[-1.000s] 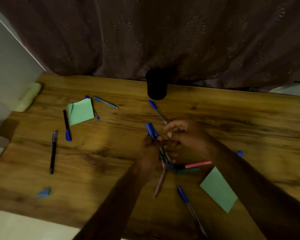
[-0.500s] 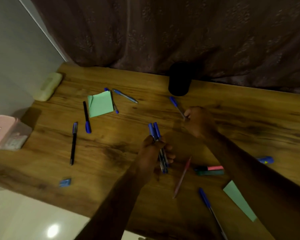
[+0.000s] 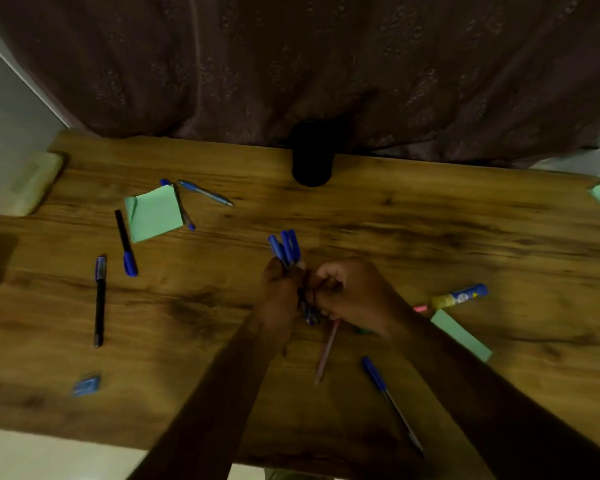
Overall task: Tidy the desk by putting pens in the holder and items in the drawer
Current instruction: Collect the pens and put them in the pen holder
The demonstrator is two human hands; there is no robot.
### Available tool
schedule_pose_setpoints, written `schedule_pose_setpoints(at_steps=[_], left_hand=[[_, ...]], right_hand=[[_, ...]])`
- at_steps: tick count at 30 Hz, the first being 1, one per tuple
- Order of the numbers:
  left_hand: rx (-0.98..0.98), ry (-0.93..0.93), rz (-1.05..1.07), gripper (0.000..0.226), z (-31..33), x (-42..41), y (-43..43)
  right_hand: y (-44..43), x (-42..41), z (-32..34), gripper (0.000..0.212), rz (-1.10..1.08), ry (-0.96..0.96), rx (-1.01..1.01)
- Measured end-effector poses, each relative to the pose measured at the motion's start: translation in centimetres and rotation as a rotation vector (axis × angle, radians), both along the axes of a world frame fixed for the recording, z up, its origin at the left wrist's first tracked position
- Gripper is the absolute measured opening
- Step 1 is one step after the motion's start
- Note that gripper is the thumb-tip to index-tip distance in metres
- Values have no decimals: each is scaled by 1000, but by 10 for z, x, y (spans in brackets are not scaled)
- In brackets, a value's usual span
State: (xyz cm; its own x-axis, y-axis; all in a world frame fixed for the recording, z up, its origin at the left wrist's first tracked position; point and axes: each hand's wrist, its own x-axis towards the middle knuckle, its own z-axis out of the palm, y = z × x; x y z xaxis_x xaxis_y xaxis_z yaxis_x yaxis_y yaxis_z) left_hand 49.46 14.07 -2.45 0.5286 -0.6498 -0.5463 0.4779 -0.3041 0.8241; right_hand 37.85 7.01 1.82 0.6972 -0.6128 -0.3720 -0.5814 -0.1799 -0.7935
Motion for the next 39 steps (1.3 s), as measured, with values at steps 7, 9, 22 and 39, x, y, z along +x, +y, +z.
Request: schedule_pose_setpoints(at_steps=[7,9,22,39], left_hand=[[25,0,-31,17,7,-4,18],[30,20,-19,14,9,-5,23],[63,41,-66,8,8,-11,45],[-74,-19,-240,25,19,2,10]], right_hand=[[2,-27,1,14,-21,217,-167],[11,-24,-2,18,33,316,-262],[49,-13,-10,34,37,421,-301],[-8,-2,16,26,-198,-106,163]])
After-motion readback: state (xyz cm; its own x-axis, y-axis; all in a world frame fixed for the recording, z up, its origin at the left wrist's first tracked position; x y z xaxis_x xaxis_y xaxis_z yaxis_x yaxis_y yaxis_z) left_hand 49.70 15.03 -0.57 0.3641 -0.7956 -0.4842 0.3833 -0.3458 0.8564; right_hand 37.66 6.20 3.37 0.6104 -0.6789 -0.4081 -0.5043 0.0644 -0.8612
